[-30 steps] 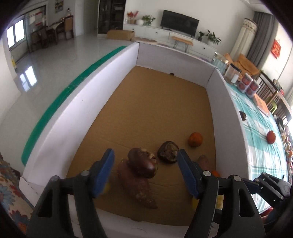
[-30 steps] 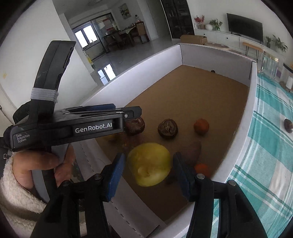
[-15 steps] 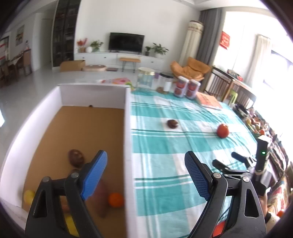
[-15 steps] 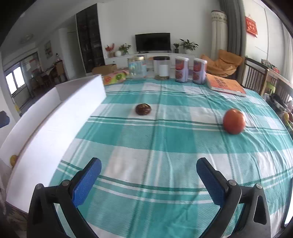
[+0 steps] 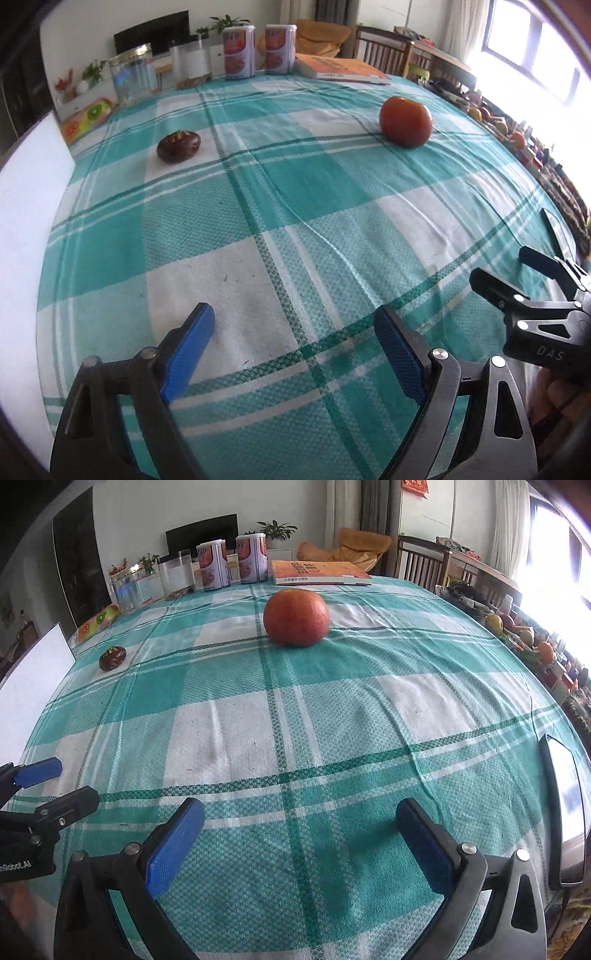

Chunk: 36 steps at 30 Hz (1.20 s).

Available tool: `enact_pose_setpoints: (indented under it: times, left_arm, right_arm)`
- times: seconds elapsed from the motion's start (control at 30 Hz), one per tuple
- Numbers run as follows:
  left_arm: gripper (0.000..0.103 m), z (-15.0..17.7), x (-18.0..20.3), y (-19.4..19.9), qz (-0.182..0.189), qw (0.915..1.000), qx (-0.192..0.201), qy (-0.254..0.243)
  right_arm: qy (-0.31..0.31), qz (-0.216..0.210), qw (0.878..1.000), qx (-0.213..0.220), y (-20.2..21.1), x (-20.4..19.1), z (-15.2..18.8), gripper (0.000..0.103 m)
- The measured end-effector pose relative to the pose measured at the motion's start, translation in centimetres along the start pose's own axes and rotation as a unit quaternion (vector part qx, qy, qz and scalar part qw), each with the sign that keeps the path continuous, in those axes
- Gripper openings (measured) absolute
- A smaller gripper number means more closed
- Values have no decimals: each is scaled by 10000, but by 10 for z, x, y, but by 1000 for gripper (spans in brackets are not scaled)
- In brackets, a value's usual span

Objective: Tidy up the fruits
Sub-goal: 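Move both open tools back over the table toward the remaining fruits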

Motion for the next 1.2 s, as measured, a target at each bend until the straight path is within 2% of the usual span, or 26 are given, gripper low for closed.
enact_pose_setpoints:
  times: [0.07,0.13,0.27,0.7,0.9,1.0,1.07,1.13,1.2]
  left_arm:
    - [90,-3,0,-2,-146,9996,163,-151]
    - [92,-3,0,-3,-111,9996,211,-146]
    - [95,-3,-1,-5,-122,9996,185,-170]
    - [95,-5,0,-8,-121,9996,177,-169]
    - [96,-11,-1,-10,-1,9999,80,-110]
    - [96,-37,-22,-10,14,9988,224,441]
    - [96,-63,-46,-12,-118,9940,427,1001]
    - [96,-86,-69,-24,-77,9878,542,1455]
    - [95,-103,-88,-50,-231,9860,300,1625]
  right_arm:
    - [-110,-51,9999,-17,-2,4,1,103]
    - [-81,9,9999,-66,-4,3,0,103]
    - [84,215,9996,-168,-8,-3,0,103]
    - [65,202,9996,-175,-8,-4,0,103]
    - [63,202,9996,-174,-8,-4,0,103]
    - [62,205,9996,-175,-9,-4,0,103]
    - [63,207,9996,-177,-9,-5,0,103]
    - [69,203,9996,-181,-9,-5,0,103]
    - [80,193,9996,-187,-9,-5,0,103]
Point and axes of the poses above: each gripper's, at about its wrist camera, not at the fingertips, and y roughly against the way its jaws point, x to its right, z to its underside, the point moved 4 cm from there along -y, roughly the way its jaws point, and after that the axes turned 4 degrees about y, right-handed, at the moved point
